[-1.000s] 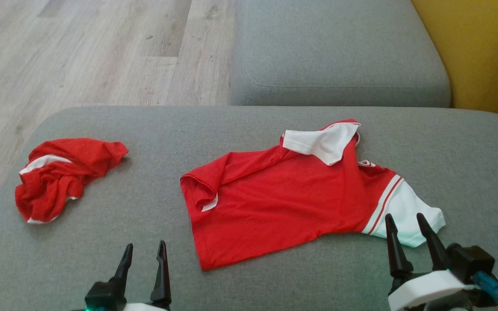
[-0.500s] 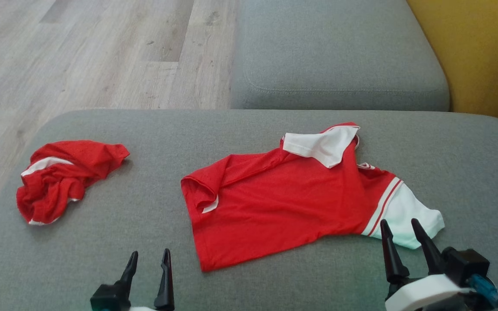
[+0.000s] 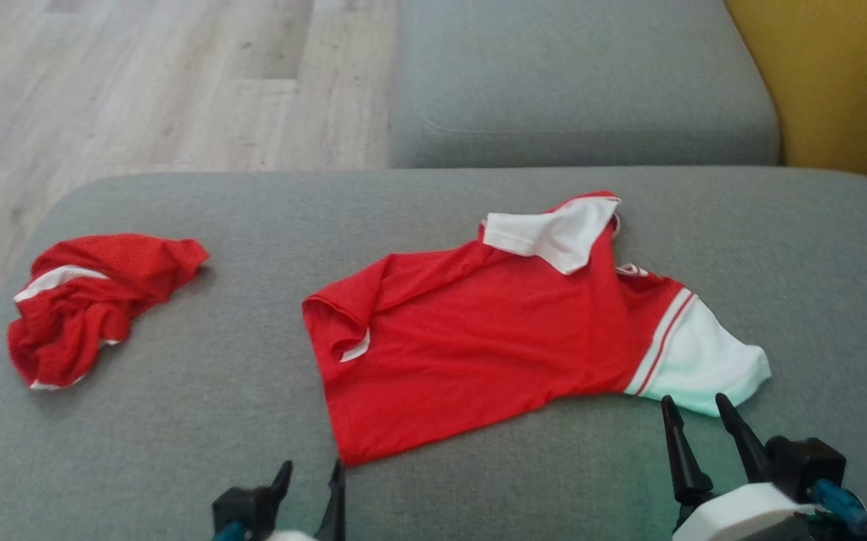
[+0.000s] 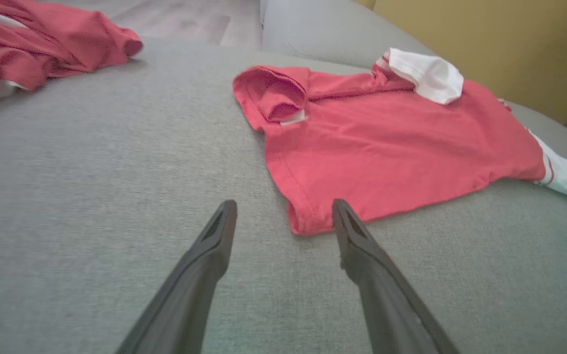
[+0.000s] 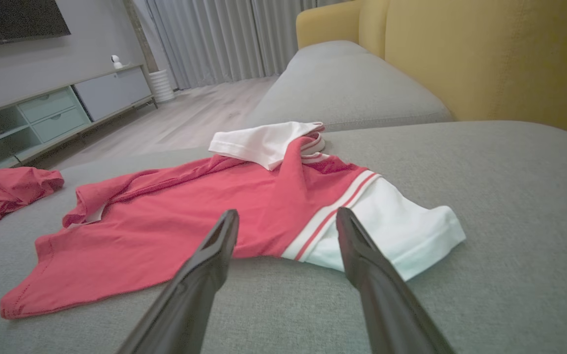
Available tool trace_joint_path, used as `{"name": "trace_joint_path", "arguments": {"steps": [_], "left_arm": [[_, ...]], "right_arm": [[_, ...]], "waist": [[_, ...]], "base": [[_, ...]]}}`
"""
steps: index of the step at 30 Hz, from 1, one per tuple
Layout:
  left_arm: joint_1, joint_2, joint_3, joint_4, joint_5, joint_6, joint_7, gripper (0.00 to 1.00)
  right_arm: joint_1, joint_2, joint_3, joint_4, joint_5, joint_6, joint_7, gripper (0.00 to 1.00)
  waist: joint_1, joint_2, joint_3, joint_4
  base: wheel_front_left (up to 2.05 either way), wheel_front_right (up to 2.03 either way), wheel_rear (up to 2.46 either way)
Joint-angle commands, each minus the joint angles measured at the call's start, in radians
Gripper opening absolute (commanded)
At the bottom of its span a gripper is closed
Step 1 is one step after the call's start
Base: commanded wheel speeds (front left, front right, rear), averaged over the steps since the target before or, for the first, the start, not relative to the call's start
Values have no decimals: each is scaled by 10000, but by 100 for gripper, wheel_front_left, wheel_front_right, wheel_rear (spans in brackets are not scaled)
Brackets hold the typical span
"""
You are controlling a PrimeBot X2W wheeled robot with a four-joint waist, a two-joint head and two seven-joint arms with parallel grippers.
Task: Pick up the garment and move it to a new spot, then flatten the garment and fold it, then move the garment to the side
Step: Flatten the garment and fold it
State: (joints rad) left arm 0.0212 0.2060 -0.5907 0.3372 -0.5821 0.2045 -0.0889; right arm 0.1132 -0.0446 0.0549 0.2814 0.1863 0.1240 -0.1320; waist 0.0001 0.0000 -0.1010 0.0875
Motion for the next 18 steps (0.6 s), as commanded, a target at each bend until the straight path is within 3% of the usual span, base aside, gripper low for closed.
{"name": "trace_joint_path", "arguments": {"steps": [1, 8, 18], "left_arm": [[-741, -10, 294, -227, -25, -22, -10, 100], [-1399, -736, 288, 1197, -601, -58, 744, 100], [-1748, -1030, 667, 2233, -1144, -23, 666, 100]], "right_arm": [[-516, -57, 189, -358, -57, 67, 0, 100], [-659, -57, 25, -404, -172, 67, 224, 100], [-752, -57, -294, -471, -317, 67, 282, 100]], "waist": [[-1, 0, 120, -130], [-1, 0, 583, -797], [-1, 0, 820, -1268]], "base": [[0, 0, 0], [0, 0, 0], [0, 0, 0]]}}
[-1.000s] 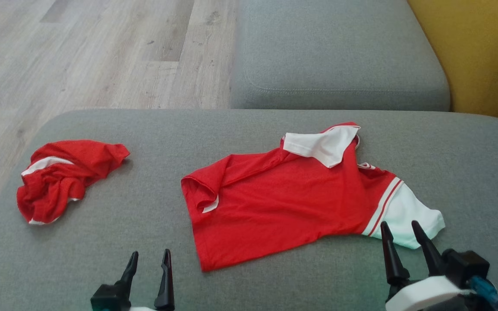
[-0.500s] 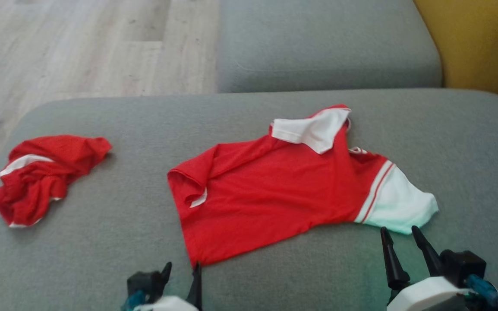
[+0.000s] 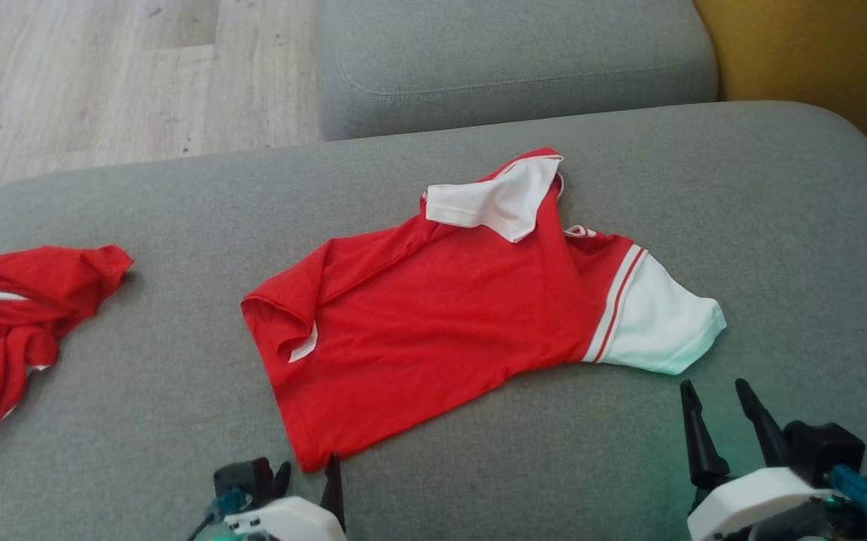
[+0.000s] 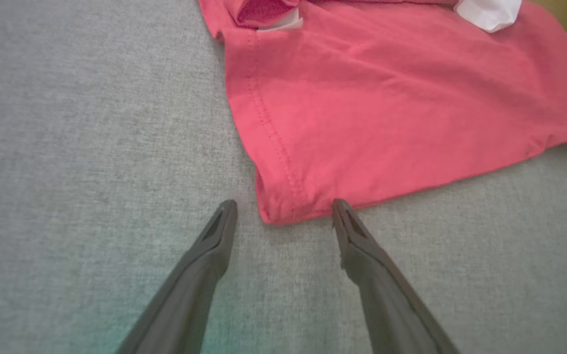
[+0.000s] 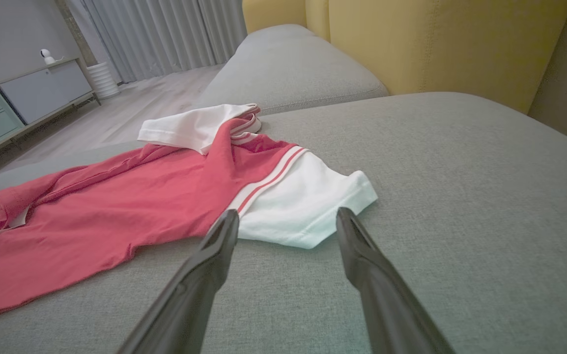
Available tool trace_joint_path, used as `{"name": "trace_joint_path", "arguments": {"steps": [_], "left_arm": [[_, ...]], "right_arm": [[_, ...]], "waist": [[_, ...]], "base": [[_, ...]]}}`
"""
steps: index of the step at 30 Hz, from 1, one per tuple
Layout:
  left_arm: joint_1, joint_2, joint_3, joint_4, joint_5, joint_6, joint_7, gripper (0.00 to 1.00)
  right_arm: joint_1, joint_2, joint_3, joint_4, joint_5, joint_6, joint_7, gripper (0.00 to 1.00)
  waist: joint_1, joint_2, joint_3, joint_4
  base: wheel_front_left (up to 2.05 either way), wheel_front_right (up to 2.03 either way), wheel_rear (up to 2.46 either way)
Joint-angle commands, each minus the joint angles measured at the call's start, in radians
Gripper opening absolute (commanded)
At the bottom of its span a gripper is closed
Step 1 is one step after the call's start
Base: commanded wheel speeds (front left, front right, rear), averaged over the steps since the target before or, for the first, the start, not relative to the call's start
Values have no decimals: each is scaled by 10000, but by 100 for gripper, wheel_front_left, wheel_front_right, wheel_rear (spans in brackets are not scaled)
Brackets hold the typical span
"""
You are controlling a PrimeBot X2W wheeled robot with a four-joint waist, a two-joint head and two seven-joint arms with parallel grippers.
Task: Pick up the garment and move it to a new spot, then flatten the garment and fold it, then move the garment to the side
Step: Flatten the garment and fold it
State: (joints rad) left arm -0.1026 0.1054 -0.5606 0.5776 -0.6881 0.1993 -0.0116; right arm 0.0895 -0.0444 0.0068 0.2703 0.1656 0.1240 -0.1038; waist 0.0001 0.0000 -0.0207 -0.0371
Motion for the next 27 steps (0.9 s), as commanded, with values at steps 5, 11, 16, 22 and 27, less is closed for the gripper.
{"name": "trace_joint_path", "arguments": {"steps": [5, 11, 16, 22, 27], "left_arm": [[-711, -174, 490, 237, -393, -61, -96, 100], [-986, -299, 298, 717, -453, -165, 23, 0], [-1193, -365, 118, 759, -381, -252, -152, 0], [-1399, -286, 98, 353, -179, -207, -646, 0], [-1438, -196, 78, -130, -56, -169, -904, 0]], "right_arm": [[-596, -58, 5, -383, -238, 67, 29, 100], [-763, -58, -289, -287, -400, 67, 195, 100], [-1584, -58, -1266, 332, -902, 67, 529, 100], [-3122, -58, -2475, 1822, -2015, 67, 1063, 100], [-4018, -59, -3088, 3027, -3017, 67, 1476, 100]], "waist": [[-1, 0, 84, -117], [-1, 0, 167, -188], [-1, 0, 287, -48], [-1, 0, 522, 389], [-1, 0, 702, 704]], "base": [[0, 0, 0], [0, 0, 0], [0, 0, 0], [0, 0, 0], [0, 0, 0]]}}
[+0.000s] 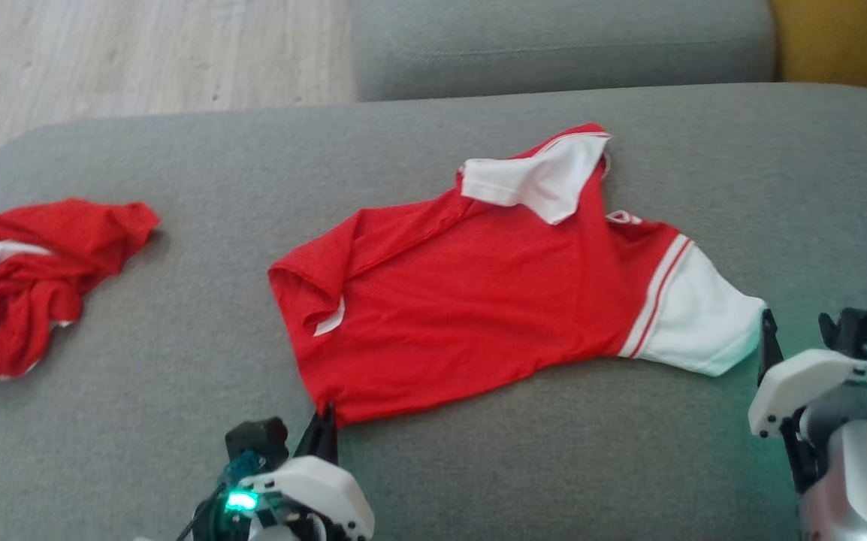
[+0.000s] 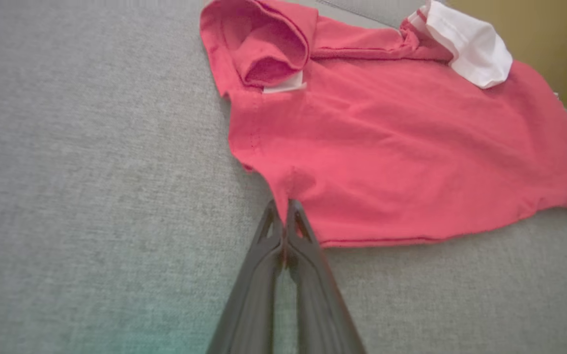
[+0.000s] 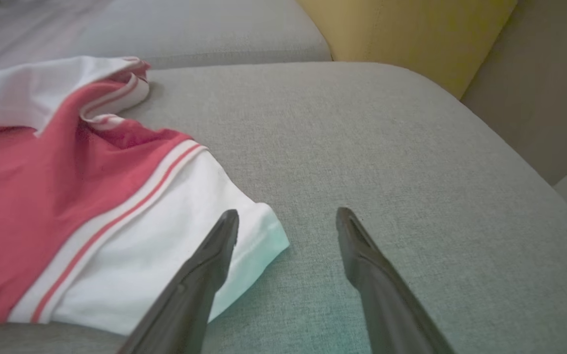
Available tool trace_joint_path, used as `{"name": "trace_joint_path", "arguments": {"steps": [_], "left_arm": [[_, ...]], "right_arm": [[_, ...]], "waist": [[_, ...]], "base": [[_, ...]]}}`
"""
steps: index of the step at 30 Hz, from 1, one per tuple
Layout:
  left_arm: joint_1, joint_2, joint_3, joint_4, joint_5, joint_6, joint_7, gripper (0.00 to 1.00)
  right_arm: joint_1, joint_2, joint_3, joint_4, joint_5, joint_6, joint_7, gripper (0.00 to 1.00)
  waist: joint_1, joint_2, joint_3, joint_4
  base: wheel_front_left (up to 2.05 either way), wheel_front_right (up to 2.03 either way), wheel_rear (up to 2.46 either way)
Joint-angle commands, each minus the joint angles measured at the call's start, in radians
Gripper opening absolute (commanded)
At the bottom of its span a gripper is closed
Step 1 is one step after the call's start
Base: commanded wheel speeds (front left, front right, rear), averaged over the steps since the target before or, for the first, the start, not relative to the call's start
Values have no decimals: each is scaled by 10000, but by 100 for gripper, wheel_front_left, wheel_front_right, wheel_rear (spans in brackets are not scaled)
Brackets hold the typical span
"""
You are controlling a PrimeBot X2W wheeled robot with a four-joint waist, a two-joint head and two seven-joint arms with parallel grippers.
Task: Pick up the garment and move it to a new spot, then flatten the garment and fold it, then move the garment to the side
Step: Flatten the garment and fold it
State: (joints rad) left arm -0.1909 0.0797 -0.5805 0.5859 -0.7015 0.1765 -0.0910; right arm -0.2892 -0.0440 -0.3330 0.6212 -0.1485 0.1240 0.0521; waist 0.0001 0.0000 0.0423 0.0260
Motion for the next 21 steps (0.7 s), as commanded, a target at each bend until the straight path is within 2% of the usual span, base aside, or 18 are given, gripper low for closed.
{"name": "trace_joint_path", "arguments": {"steps": [1, 7, 13, 14, 15, 16, 17, 19, 21], "left_arm": [[-551, 83, 271, -345, 104, 76, -153, 0], [-507, 179, 172, -1075, 214, 171, -193, 0], [-467, 290, 120, -1602, 278, 278, -175, 0], [-456, 311, 116, -1661, 282, 291, -172, 0], [-442, 334, 114, -1713, 285, 305, -170, 0], [-431, 355, 110, -1766, 289, 320, -164, 0], [-418, 375, 106, -1816, 291, 333, -158, 0], [-380, 418, 97, -1903, 293, 352, -152, 0], [-339, 457, 88, -1967, 289, 360, -152, 0]], "right_arm": [[-425, -65, 176, -205, -131, 67, 3, 100], [-1319, -291, -392, 1348, -1128, 67, 492, 100], [-1967, -430, -561, 2644, -1169, 67, 741, 100], [-2073, -436, -565, 2863, -1075, 67, 762, 97], [-2177, -442, -554, 3065, -951, 67, 746, 84], [-2270, -468, -518, 3248, -859, 67, 718, 51], [-2349, -513, -473, 3409, -803, 67, 683, 39], [-2513, -572, -410, 3708, -644, 67, 614, 0], [-2646, -602, -353, 3952, -453, 67, 514, 0]], "waist": [[-1, 0, 120, 136], [-1, 0, 354, 429], [-1, 0, 465, 510], [-1, 0, 470, 513], [-1, 0, 473, 510], [-1, 0, 477, 503], [-1, 0, 478, 493], [-1, 0, 459, 458], [-1, 0, 406, 409]], "base": [[0, 0, 0], [0, 0, 0], [0, 0, 0], [0, 0, 0], [0, 0, 0], [0, 0, 0], [0, 0, 0], [0, 0, 0], [0, 0, 0]]}}
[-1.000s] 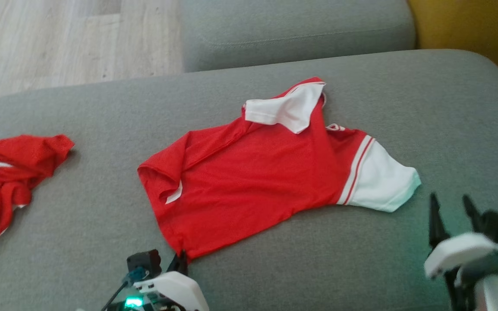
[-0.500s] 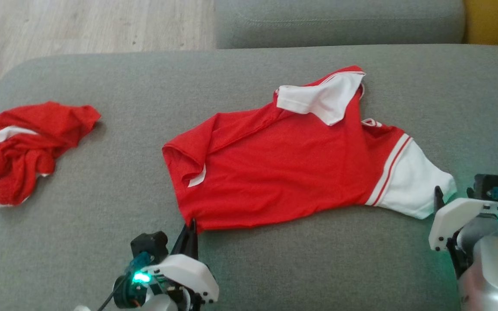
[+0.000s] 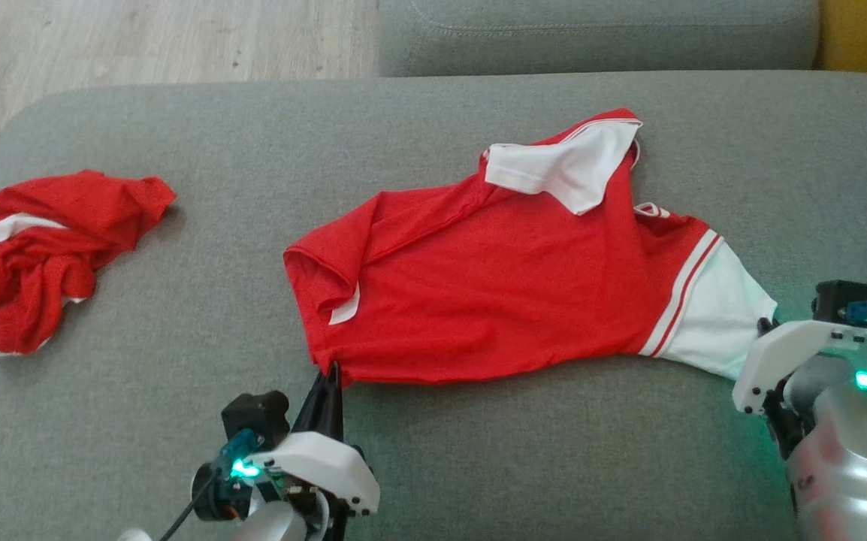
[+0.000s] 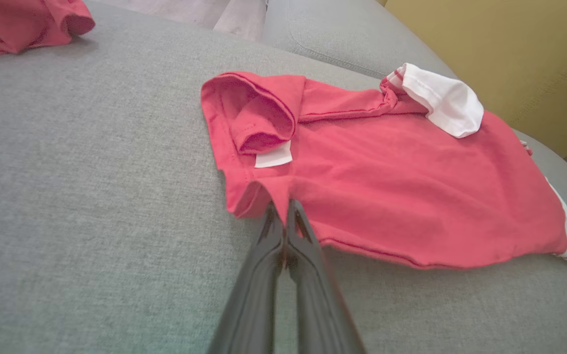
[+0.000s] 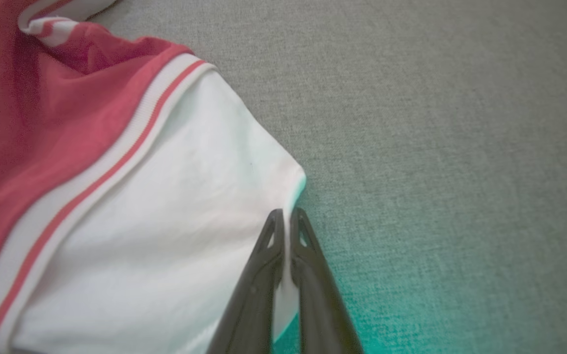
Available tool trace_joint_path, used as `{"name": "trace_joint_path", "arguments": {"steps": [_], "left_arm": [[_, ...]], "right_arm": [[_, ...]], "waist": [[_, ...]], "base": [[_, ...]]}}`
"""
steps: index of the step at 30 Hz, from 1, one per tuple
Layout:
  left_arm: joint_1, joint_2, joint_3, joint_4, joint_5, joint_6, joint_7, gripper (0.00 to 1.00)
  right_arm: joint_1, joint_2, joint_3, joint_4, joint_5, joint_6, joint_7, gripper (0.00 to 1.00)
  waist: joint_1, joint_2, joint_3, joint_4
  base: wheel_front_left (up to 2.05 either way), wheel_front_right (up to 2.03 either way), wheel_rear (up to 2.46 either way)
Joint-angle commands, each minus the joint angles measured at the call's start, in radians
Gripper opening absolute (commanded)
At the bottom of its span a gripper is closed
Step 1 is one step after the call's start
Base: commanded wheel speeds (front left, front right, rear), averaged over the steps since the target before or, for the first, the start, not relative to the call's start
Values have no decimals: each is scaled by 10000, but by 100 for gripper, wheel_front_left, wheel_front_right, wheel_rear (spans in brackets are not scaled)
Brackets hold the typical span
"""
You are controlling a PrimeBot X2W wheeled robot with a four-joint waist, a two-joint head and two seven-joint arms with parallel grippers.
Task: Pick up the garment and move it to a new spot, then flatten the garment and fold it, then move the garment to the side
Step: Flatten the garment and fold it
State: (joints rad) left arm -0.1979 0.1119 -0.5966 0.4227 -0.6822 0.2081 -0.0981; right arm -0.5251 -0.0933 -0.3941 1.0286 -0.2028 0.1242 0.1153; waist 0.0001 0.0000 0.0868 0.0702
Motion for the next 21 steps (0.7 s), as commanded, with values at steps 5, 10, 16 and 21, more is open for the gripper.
{"name": "trace_joint_path", "arguments": {"steps": [5, 10, 16, 21], "left_arm": [[-173, 236, 259, -501, 81, 57, -143, 0], [-224, 472, 400, -846, 100, 98, -260, 0], [-609, 966, 771, -1911, 124, 131, -300, 0], [-1092, 1611, 1268, -3364, 183, 272, -130, 0]], "right_arm": [[-492, -32, 666, 279, 811, 65, -634, 0], [-598, 69, 1586, 192, 1926, 65, -1236, 0], [-482, 13, 3111, -1351, 3897, 65, -1558, 0], [86, -536, 4252, -4093, 5628, 65, -1114, 0]], "waist": [[-1, 0, -357, -207], [-1, 0, -859, -410], [-1, 0, -1359, -598], [-1, 0, -1746, -726]], "base": [[0, 0, 0], [0, 0, 0], [0, 0, 0], [0, 0, 0]]}}
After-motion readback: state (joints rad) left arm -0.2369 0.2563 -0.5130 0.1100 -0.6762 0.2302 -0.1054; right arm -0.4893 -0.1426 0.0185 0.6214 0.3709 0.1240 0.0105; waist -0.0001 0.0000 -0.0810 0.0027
